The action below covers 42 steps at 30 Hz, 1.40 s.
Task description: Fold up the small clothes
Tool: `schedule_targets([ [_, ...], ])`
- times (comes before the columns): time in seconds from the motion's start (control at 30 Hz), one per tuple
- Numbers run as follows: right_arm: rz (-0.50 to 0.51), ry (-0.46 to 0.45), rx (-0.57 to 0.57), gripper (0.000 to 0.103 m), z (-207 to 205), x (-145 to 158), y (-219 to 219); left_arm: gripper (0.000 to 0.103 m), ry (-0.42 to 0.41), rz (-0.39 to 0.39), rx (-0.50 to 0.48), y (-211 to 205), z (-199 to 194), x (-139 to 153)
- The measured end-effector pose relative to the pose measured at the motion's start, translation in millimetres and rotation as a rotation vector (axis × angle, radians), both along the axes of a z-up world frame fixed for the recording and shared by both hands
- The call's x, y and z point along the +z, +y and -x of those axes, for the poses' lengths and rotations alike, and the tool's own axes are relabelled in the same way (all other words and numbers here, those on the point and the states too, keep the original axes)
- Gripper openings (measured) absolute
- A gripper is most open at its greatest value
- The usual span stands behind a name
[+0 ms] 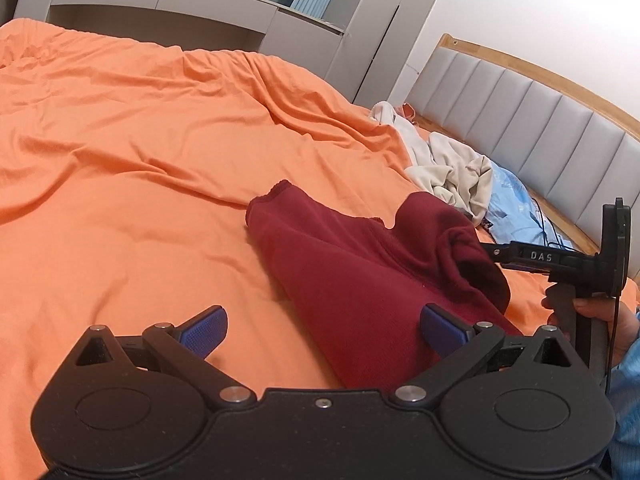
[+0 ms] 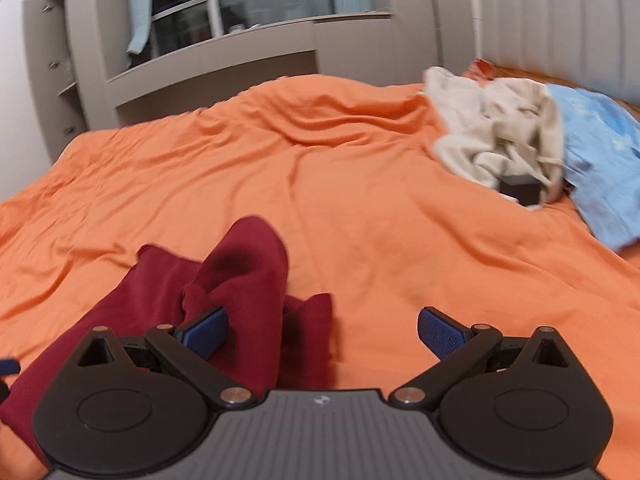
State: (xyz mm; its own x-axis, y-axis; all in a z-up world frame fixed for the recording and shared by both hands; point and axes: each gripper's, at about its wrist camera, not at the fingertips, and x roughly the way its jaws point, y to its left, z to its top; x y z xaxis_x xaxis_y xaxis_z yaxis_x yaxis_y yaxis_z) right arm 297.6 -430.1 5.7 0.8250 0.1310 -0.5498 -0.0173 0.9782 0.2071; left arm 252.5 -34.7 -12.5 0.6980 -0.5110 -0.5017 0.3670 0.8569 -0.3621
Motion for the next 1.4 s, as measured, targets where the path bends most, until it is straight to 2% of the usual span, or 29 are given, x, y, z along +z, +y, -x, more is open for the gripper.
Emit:
schedule_targets([
  [0.3, -0.116, 0.027, -0.054, 0.103, -10.6, -8.6, -13.7, 0.102, 0.018, -0.011, -0.008, -4.4, -4.5, -4.5],
  [0.47, -0.245, 0.077, -0.004, 0.103, -44.0, -16.9, -21.5, 0.103, 0.037, -0.015, -0.012, -6.0, -6.5, -9.8],
  [0.6, -0.299, 0.067, 0.048, 0.103, -46.8, -15.1, -18.4, 0.103, 0.045, -0.015, -0.013, -6.4, -6.5, -12.2],
  [0.67, -0.264, 0.023, 0.099, 0.103, -40.1, -6.7, -9.5, 0.103, 0.044, -0.017, -0.014, -6.9, -6.4, -12.6],
  [0.73, -0.185, 0.000, 0.122, 0.103, -35.1, 0.3, 2.7, 0.103, 0.044, -0.021, -0.017, -7.9, -6.8, -13.5],
  [0.83, -0.018, 0.068, 0.112, 0.103, -37.4, -5.4, 21.2, 0.103, 0.048, -0.025, -0.018, -9.7, -7.9, -15.1],
  [0.9, 0.043, 0.122, 0.080, 0.103, -37.2, -14.9, 21.2, 0.103, 0.052, -0.024, -0.019, -9.6, -8.3, -15.9],
  [1.07, -0.014, 0.187, 0.049, 0.103, -23.5, -27.6, -1.5, 0.103, 0.051, -0.029, -0.021, -10.9, -8.2, -16.4],
  [1.17, 0.026, 0.190, 0.072, 0.103, -20.5, -27.6, 1.1, 0.103, 0.051, -0.029, -0.023, -10.9, -8.2, -16.8],
  [1.3, 0.029, 0.160, 0.082, 0.103, -17.2, -19.3, 1.0, 0.103, 0.049, -0.032, -0.023, -10.2, -7.8, -16.4],
  [1.4, -0.057, 0.104, 0.081, 0.103, -13.2, -11.4, -10.3, 0.103, 0.045, -0.033, -0.023, -10.0, -7.9, -16.8],
])
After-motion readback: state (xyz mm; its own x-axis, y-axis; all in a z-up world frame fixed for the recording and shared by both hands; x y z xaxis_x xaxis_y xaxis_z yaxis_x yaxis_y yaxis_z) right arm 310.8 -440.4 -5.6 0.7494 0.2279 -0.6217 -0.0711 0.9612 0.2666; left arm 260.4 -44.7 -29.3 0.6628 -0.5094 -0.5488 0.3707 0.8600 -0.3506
